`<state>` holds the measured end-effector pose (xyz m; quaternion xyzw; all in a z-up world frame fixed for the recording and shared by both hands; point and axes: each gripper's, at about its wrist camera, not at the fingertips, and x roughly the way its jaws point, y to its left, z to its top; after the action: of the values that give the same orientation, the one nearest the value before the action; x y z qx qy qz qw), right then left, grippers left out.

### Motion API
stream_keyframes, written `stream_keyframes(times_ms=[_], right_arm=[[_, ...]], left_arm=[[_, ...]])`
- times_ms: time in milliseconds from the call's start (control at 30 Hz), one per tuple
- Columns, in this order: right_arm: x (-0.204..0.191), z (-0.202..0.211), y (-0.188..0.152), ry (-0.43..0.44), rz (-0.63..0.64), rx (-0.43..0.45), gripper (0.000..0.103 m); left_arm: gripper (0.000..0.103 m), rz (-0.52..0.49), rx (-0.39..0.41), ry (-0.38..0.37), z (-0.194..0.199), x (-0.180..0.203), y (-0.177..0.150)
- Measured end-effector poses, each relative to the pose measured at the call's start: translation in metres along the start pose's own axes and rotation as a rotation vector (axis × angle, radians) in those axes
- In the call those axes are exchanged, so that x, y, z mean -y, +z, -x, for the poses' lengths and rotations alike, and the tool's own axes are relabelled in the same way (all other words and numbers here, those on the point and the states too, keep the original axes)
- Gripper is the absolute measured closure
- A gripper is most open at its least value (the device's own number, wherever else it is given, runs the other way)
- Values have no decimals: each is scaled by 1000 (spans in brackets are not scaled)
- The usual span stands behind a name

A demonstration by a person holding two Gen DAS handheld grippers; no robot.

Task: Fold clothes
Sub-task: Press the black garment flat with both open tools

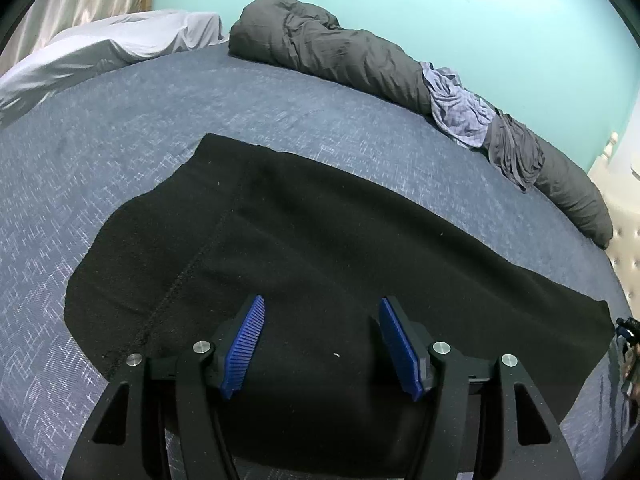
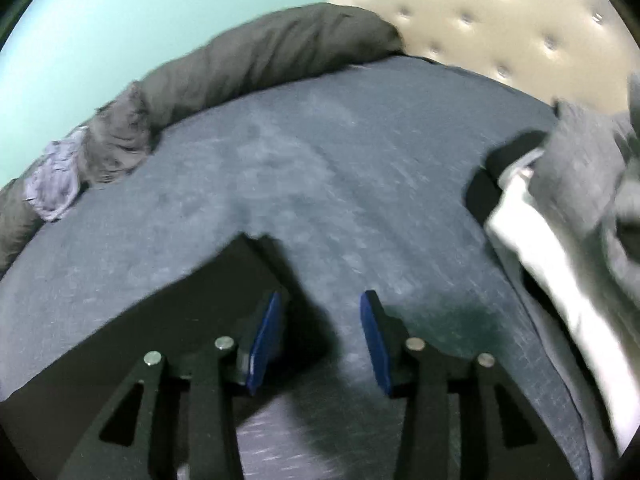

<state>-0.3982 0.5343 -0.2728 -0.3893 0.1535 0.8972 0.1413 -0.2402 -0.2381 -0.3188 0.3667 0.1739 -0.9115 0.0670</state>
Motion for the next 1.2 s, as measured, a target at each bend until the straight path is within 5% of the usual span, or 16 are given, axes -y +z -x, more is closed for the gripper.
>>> stream_keyframes(times_ms=[200,267,567,733,833,900,967,1200], right_arm=[[-83,1,-14,161,149,-66,59],[-114,-2,-23,215,197,-107,46],[-252,-17,-65,457,413,-292,46],[-305,-24,-97,374,590,-338,46],[-323,-26,-108,333,633,-331,59],[-323,-27,-108,301,626,-298,90],[-321,-26,-107,292,610,-280,98],[-319,-3,-96,295,576,-159,101]], left_arm=[[39,-10,3,-3,6,2,2],[39,-13,-1,-4,6,1,2],[35,-45,-16,0,3,6,-4],[34,-49,-22,-14,2,9,-5],[34,-40,-24,-24,2,7,-5],[34,-38,-25,-28,2,5,-5],[34,-35,-29,-31,1,4,-6],[34,-19,-28,-39,2,2,-5]])
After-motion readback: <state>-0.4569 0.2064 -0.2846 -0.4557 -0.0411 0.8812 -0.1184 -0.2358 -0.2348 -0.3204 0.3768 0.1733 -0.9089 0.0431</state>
